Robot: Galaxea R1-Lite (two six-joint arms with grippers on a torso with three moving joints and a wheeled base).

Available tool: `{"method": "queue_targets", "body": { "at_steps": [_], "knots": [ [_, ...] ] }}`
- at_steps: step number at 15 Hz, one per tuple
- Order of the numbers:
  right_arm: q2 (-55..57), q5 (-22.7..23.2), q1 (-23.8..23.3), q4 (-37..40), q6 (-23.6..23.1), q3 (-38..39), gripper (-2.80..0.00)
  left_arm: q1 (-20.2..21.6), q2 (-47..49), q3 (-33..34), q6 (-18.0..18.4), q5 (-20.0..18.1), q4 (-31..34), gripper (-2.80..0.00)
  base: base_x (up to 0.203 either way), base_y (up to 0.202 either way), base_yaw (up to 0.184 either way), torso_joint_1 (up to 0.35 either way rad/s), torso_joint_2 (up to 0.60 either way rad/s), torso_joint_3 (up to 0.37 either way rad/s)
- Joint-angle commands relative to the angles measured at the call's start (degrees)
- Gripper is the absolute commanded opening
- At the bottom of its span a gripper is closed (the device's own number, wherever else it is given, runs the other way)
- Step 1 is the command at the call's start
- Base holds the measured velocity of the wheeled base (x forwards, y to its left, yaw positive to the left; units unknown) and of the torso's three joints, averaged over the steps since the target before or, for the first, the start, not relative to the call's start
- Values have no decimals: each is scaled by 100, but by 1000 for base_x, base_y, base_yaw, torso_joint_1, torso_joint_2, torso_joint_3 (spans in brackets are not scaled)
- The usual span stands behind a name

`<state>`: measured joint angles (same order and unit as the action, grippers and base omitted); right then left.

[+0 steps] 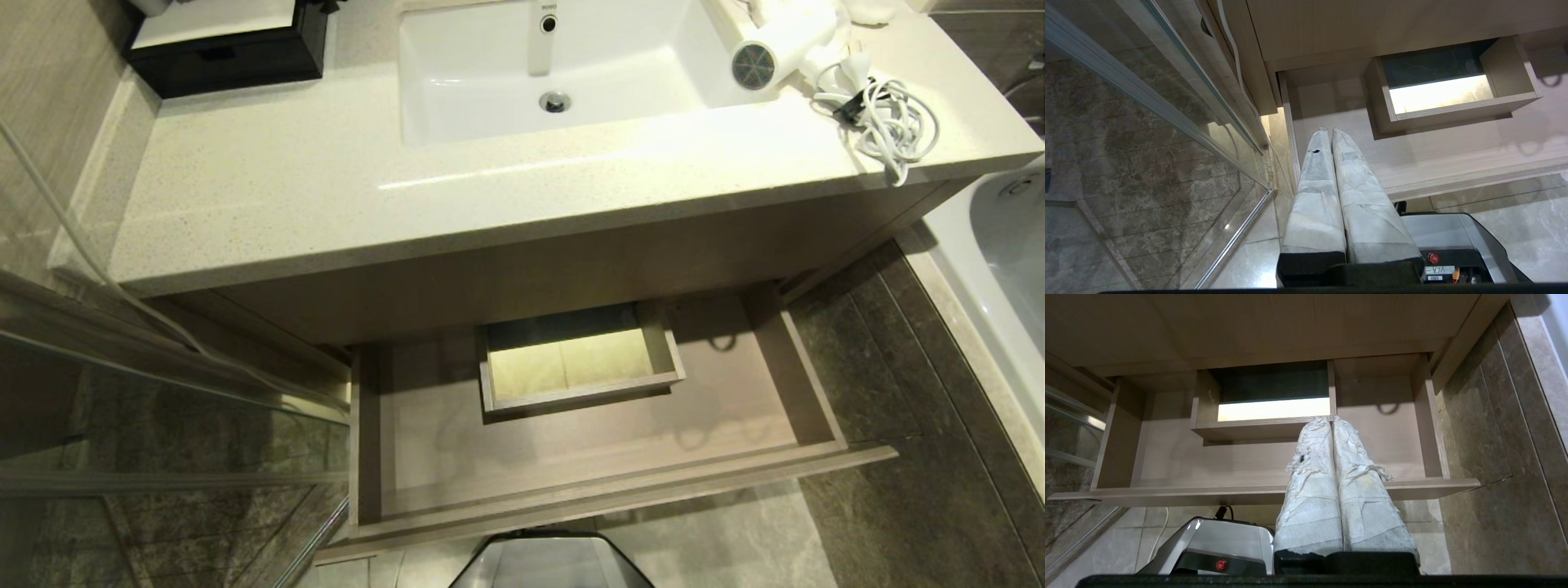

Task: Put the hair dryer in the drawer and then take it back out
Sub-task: Pick up the hairdryer

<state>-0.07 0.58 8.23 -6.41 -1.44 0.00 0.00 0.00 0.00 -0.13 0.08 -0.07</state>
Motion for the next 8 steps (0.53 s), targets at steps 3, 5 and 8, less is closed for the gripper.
{"method": "queue_targets", "body": {
  "at_steps": [3,5,8],
  "knots": [
    [-222,3,3,0,-5,229,-280,0,0,9,-4,1,-1,-280,0,0,0,0,0,0],
    [-222,3,3,-9,3,229,-280,0,0,9,-4,1,-1,-280,0,0,0,92,-4,89],
    [-222,3,3,-18,-23,229,-280,0,0,7,-4,1,-1,-280,0,0,0,231,-8,212]
  ]
}}
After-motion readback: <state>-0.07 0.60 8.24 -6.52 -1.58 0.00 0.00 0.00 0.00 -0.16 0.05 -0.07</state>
